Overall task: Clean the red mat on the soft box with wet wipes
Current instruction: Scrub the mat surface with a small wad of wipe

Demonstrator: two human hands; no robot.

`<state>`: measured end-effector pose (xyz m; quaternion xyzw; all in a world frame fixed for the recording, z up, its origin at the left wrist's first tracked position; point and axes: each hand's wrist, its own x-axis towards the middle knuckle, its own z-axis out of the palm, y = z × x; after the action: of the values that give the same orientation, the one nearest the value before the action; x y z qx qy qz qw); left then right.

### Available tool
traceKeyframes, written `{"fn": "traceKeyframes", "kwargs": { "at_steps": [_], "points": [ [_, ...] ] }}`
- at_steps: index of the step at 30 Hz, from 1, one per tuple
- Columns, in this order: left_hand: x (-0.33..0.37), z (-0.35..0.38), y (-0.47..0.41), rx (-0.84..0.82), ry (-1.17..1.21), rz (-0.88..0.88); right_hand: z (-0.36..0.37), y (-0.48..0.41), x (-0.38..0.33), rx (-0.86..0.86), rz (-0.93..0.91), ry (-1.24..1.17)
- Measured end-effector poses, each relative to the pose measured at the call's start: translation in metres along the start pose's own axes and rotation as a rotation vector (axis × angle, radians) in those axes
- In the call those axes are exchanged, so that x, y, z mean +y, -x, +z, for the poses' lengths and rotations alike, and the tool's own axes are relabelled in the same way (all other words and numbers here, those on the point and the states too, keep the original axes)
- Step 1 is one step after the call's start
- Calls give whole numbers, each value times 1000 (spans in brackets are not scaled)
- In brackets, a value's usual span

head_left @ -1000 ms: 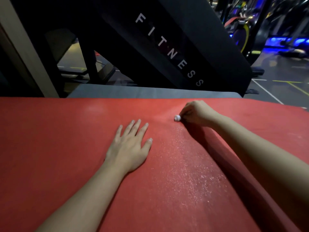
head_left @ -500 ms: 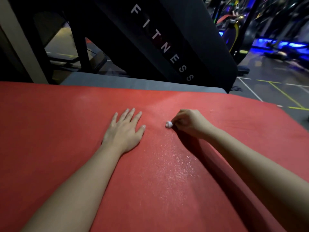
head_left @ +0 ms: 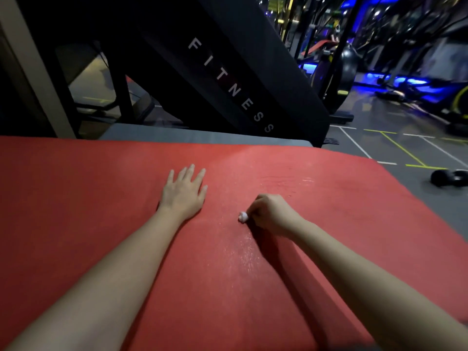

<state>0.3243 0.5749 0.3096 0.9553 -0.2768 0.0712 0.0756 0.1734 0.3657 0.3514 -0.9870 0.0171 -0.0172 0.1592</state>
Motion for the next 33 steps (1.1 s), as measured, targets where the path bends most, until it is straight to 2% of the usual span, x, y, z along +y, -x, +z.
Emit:
{"fn": "traceKeyframes", "kwargs": {
  "at_steps": [3, 5, 7, 10, 12, 14, 19, 21, 23, 25, 30, 33],
  "points": [
    [10, -18, 31, 9, 59, -3, -17, 43, -23, -318, 61, -34],
    [18, -32, 55, 20, 144, 6, -25, 63, -36, -416, 58, -3],
    [25, -39, 80, 2, 123, 56, -26, 71, -46, -348, 98, 47],
    [35, -45, 123, -50, 66, 127, -14, 79, -55, -87, 215, -16],
    [37, -49, 150, -76, 53, 144, 0, 93, -60, 20, 218, -30],
    [37, -53, 178, -126, 47, 188, 5, 116, -66, 30, 154, -26],
    [32, -39, 231, -211, 64, 192, -1, 165, -82, -188, 88, -45],
    [32, -28, 240, -200, 63, 166, 8, 172, -83, -99, 125, -88],
    [31, -23, 240, -175, 68, 150, 22, 176, -86, 77, 158, -128],
    [31, -22, 238, -169, 65, 147, 32, 181, -89, 184, 96, -110],
    [31, -24, 243, -177, 77, 147, 26, 221, -91, 40, 52, -106],
    [31, -24, 242, -182, 80, 152, 26, 251, -78, 92, 50, -152]
  ]
}}
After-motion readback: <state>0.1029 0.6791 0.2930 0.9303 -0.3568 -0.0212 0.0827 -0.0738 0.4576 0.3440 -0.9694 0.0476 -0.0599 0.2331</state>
